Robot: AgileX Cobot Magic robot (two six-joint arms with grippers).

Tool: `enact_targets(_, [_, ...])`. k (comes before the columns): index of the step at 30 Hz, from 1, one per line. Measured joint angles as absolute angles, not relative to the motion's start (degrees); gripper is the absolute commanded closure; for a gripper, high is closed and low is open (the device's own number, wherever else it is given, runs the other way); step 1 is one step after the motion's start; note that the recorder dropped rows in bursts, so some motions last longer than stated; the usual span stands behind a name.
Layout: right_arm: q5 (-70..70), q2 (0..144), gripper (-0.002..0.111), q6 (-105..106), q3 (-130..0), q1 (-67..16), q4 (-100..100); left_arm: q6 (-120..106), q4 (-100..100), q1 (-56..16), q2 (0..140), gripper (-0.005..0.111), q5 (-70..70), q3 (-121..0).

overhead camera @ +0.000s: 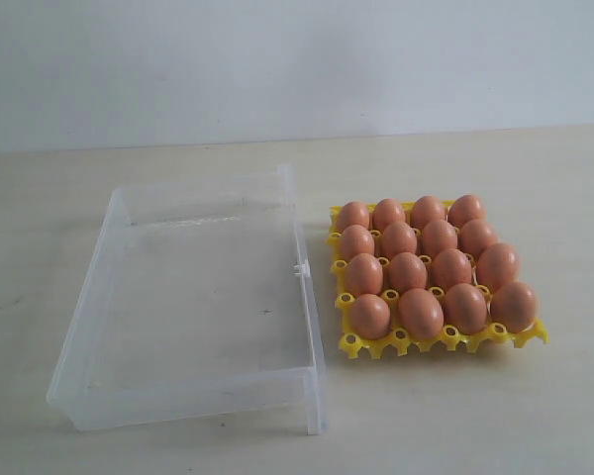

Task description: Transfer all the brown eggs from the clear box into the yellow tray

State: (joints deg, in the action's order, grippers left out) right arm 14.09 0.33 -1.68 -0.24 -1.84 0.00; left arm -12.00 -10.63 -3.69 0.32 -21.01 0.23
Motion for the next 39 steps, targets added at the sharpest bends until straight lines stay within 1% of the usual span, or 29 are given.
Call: enact_targets(39, [15.0,0.3,0.108,-1.8,-0.2,-1.8,0.0,-12.0,-10.6,-3.7,0.3,0.107,-21.0,0.2])
